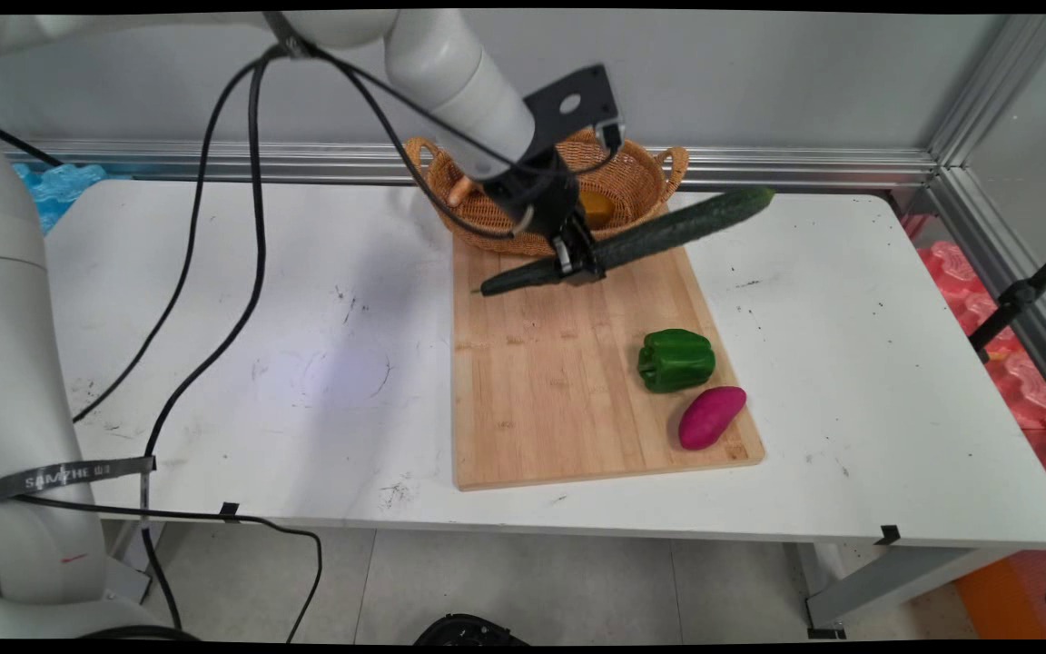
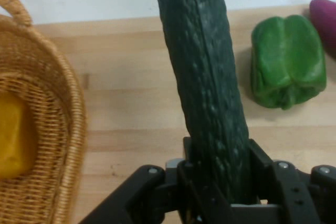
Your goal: Place the picked object on the cutting board
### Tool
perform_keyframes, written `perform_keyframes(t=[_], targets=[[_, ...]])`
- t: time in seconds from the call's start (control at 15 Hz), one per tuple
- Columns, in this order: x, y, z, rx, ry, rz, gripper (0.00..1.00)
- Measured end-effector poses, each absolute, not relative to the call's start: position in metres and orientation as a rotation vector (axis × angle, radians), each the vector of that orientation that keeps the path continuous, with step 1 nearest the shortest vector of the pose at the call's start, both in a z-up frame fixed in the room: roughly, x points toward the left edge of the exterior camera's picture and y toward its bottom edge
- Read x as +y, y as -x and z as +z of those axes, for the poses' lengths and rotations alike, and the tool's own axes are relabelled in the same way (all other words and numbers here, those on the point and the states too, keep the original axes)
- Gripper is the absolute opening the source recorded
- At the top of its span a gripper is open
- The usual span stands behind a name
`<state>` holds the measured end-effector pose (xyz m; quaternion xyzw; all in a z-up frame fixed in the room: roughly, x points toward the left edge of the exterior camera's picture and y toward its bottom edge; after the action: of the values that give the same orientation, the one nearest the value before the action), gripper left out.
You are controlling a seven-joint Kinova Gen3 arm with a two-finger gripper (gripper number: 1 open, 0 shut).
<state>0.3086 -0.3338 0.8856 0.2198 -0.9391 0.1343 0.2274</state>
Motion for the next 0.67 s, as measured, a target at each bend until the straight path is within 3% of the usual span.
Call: perform_keyframes(t=[0.67], targets=[[-0.338, -0.316, 0.819, -2.600, -0.592, 0.347, 0.00]])
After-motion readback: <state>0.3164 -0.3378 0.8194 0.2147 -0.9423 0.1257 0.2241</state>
